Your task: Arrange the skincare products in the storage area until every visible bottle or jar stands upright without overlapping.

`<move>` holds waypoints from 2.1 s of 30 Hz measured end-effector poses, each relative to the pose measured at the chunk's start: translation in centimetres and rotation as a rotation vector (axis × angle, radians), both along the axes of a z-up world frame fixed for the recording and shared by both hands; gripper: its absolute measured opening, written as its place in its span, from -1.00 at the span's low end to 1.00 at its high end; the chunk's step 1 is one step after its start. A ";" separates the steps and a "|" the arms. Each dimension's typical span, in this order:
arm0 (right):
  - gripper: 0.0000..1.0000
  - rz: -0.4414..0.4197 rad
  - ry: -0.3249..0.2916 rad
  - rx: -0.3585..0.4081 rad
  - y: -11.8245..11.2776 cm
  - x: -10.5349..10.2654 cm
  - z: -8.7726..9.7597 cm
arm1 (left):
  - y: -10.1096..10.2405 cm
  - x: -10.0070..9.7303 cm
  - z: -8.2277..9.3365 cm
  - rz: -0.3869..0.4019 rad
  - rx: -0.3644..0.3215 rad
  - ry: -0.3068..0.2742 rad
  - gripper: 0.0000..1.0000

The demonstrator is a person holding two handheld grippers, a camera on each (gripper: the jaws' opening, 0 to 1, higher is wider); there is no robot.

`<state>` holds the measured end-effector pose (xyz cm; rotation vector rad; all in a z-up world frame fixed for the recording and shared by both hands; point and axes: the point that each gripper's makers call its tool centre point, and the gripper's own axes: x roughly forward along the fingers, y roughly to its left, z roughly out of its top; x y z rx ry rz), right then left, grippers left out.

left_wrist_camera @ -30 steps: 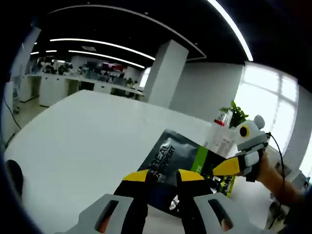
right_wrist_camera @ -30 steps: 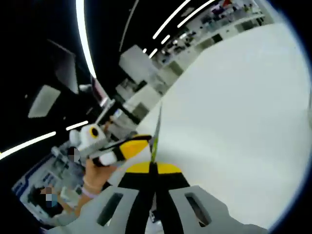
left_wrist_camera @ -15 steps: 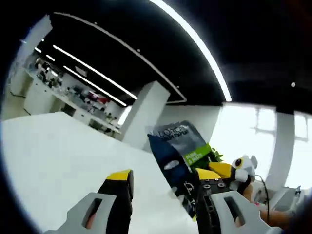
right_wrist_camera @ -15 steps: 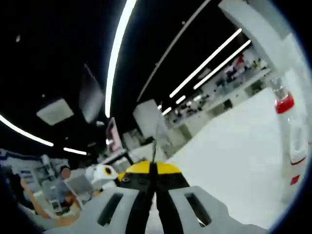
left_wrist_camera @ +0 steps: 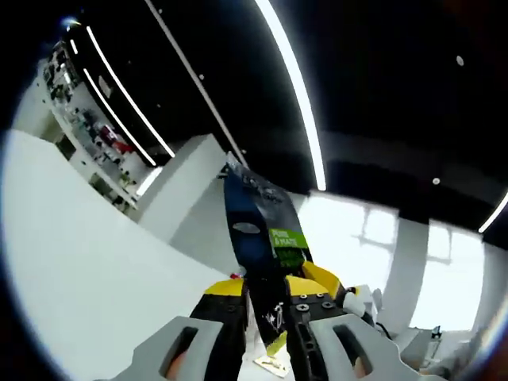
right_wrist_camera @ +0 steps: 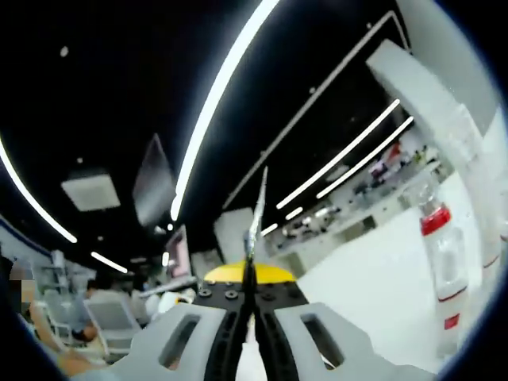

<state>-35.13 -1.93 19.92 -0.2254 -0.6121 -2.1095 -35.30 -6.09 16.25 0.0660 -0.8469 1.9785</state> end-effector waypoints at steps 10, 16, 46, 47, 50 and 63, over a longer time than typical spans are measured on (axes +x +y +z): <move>-0.99 -0.025 -0.184 0.168 -0.6 -2.5 -4.7 | -0.4 0.2 -2.8 0.097 -0.321 0.088 -0.95; -0.93 -0.027 -0.247 0.257 0.2 -3.8 -6.8 | -0.5 -0.9 -4.3 0.084 -0.319 -0.007 -0.96; -1.00 -0.123 -0.667 0.520 3.2 -4.5 -16.5 | -1.2 -2.7 -9.4 0.276 -0.673 -0.020 -0.77; -1.00 -0.121 -0.668 0.522 3.3 -4.4 -16.5 | -1.1 -2.7 -9.4 0.272 -0.673 -0.020 -0.77; -1.00 -0.117 -0.673 0.533 3.6 -4.3 -16.6 | -0.7 -2.6 -10.0 0.234 -0.672 -0.047 -0.77; -1.00 -0.098 -0.693 0.560 3.8 -3.8 -16.9 | 0.8 -1.4 -13.5 0.139 -0.884 -0.103 -0.94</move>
